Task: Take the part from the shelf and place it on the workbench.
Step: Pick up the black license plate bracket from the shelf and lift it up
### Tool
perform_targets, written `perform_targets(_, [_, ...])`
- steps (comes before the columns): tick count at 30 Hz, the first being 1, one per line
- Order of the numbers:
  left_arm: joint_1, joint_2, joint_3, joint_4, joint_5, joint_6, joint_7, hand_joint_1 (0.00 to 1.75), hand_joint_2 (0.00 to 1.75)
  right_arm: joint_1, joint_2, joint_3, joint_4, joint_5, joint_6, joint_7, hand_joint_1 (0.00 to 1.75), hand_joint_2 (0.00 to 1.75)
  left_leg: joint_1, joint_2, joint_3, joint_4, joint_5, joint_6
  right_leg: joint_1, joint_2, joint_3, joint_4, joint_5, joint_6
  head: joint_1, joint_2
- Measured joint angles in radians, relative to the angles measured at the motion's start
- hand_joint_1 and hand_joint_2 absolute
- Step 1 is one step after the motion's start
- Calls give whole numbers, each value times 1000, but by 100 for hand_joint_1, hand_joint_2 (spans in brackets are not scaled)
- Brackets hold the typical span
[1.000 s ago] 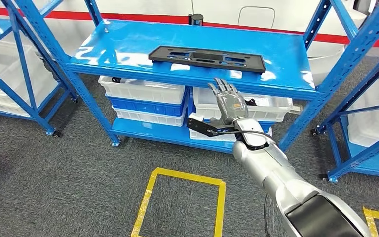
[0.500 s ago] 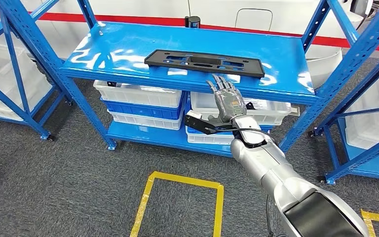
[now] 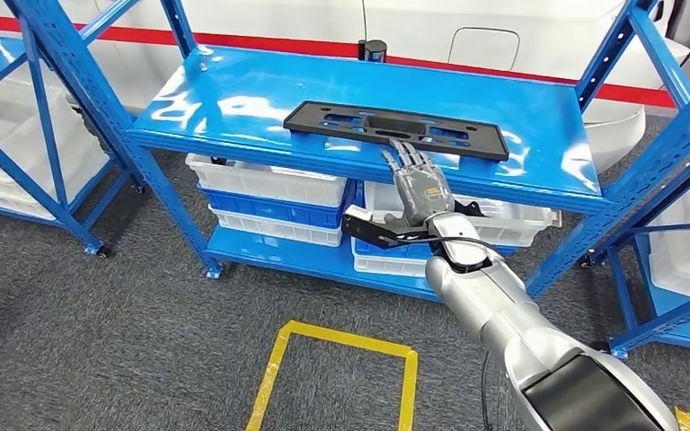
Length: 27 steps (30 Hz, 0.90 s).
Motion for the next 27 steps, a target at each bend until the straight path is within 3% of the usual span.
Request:
perform_targets(2, [0, 1, 0, 0, 1, -1, 0, 0, 0, -1, 1, -2, -1, 0, 0, 0, 0, 175, 5, 2, -1, 5, -8, -11, -8, 1, 7, -6, -1, -12, -1, 0])
perform_targets(4, [0, 2, 0, 0, 1, -1, 0, 0, 0, -4, 3, -4, -1, 1, 0, 1, 0, 175, 11, 6, -28, 63, -39, -26, -17, 2, 20, -14, -4, -24, -5, 0])
perform_targets(6, [0, 1, 1, 0, 1, 0, -1, 0, 0, -5, 7, -5, -2, 2, 0, 1, 0, 175, 20, 8, -102, 193, -90, -39, -19, 1, 30, -15, -13, -32, -9, 0])
perform_targets(7, [1, 1, 1, 0, 1, 0, -1, 0, 0, -3, 9, -5, -2, 4, 0, 1, 0, 175, 25, 9, -142, 253, -106, -45, -19, 1, 35, -15, -18, -33, -9, 0])
perform_targets(8, [1, 1, 1, 0, 1, 0, -2, 0, 0, -1, 10, -5, -2, 6, 0, 1, 0, 175, 30, 10, -169, 284, -102, -49, -20, 2, 40, -15, -22, -32, -9, 0])
perform_targets(9, [2, 1, 2, 0, 1, 0, -2, 0, 0, 1, 10, -6, -2, 8, 1, 1, 0, 175, 34, 12, -178, 276, -78, -53, -22, 2, 46, -15, -28, -28, -10, 0])
perform_targets(10, [3, 2, 2, 0, 1, 0, -2, 0, 0, 1, 10, -6, -2, 9, 1, 1, 0, 175, 38, 13, -164, 227, -35, -56, -25, 2, 55, -15, -34, -24, -10, 0])
perform_targets(12, [2, 1, 3, 0, 1, 0, -2, 0, 0, 0, 11, -9, -2, 10, 1, 1, 0, 175, 42, 17, -107, 85, 47, -60, -25, 3, 70, -15, -47, -12, -12, 0])
perform_targets(14, [0, 1, 5, 1, 1, 0, -2, 0, 0, -2, 12, -11, -2, 11, 1, 0, 0, 175, 38, 19, -70, 10, 69, -54, -19, 4, 76, -16, -56, 2, -14, 0])
perform_targets(18, [1, 0, 8, 1, 0, 0, -3, 0, 0, -4, 11, -12, -2, 13, 1, -1, 0, 175, 26, 15, -50, -5, 58, -19, -14, 1, 76, -6, -74, 26, -11, 0])
perform_targets(20, [1, -1, 8, 1, -1, 0, -3, 0, 0, -6, 9, -14, -3, 14, 2, -1, 0, 175, 24, 15, -38, -14, 56, -3, -12, -1, 25, 94, -114, 18, -6, 0])
perform_targets(22, [0, -1, 8, 1, -1, 0, -3, 0, 0, -4, 6, -14, -2, 14, 2, -1, 0, 175, 18, 13, -31, -15, 49, 9, -10, -1, -66, 245, -159, 7, -3, 0])
perform_targets(23, [0, -1, 9, 1, -2, 0, -3, 0, 0, 0, 4, -14, -2, 14, 2, -1, 0, 175, 15, 11, -27, -15, 45, 12, -7, -1, -102, 293, -165, 7, -3, 0])
perform_targets(24, [0, -1, 9, 1, -2, -1, -3, 0, 0, 3, 2, -14, -2, 14, 2, -1, 0, 175, 11, 8, -22, -14, 40, 15, -5, -1, -121, 307, -155, 10, -2, 0])
perform_targets(25, [1, -1, 9, 1, -2, -1, -3, 0, 0, 5, 1, -14, -2, 14, 2, -1, 0, 175, 8, 5, -15, -14, 35, 15, -1, -1, -118, 275, -127, 14, -1, 0])
perform_targets(27, [2, -2, 9, 1, -2, -1, -3, 0, 0, 3, -2, -16, -1, 14, 2, -1, 0, 175, 1, 2, -1, -13, 23, 13, 7, -1, -64, 126, -48, 17, 1, 0])
